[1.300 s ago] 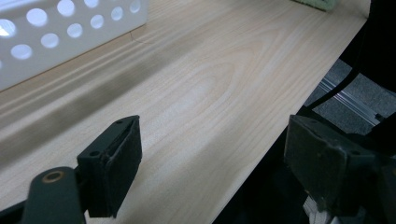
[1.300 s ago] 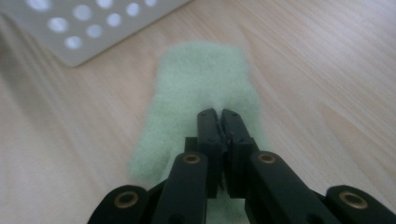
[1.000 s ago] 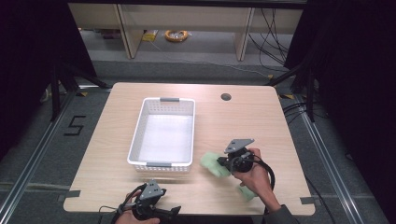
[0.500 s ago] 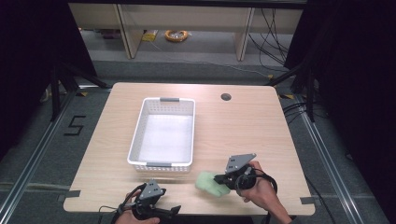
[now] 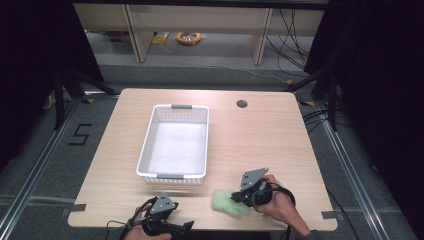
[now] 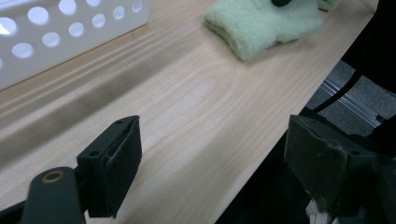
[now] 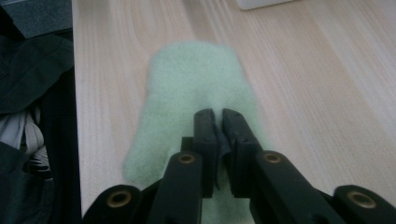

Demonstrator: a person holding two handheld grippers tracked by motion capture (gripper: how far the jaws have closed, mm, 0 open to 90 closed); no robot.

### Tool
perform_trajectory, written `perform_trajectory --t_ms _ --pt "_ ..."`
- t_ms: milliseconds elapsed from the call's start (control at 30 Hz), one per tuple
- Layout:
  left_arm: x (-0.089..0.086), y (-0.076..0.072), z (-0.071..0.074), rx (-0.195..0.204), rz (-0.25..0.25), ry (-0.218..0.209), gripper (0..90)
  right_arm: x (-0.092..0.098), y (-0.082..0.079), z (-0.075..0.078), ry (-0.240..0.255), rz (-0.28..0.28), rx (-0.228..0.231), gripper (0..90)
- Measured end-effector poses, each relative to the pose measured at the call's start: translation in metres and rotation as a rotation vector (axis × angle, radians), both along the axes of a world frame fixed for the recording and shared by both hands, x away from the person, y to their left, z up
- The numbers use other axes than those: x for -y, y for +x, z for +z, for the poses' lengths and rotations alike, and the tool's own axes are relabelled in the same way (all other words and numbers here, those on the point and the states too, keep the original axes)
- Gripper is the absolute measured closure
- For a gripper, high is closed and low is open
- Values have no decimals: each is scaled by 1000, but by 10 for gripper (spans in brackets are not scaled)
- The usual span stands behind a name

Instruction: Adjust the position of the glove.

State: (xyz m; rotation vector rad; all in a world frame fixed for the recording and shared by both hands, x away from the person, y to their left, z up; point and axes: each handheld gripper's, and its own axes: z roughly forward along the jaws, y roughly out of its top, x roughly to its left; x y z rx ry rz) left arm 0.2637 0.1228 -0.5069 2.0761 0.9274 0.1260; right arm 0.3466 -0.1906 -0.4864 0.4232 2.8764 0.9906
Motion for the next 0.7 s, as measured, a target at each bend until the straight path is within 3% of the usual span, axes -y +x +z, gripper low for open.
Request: perform_trajectory --t_ms 133,267,300,333,433,533,567,600,633,700 --pt "0 0 0 16 2 1 186 1 0 1 15 -22 2 722" --pt "0 0 0 19 -3 1 186 9 -5 14 35 -149 18 619" --pt "1 -1 0 5 11 -7 186 13 -7 20 46 -191 29 623" --pt "-1 0 0 14 3 22 186 17 -9 23 62 -206 51 617" --pt "0 -1 -1 22 14 -18 186 32 -17 33 69 -272 96 603" --pt "0 -1 0 16 6 -4 186 50 -24 38 51 -335 119 600" --pt "-1 0 0 14 7 20 186 55 -27 38 48 -378 112 601" --pt "-1 0 0 14 7 20 186 61 -28 37 46 -389 129 601" --pt "0 -1 0 7 4 3 186 68 -31 36 43 -414 107 601" --pt "0 -1 0 7 6 3 186 74 -34 32 52 -436 107 600"
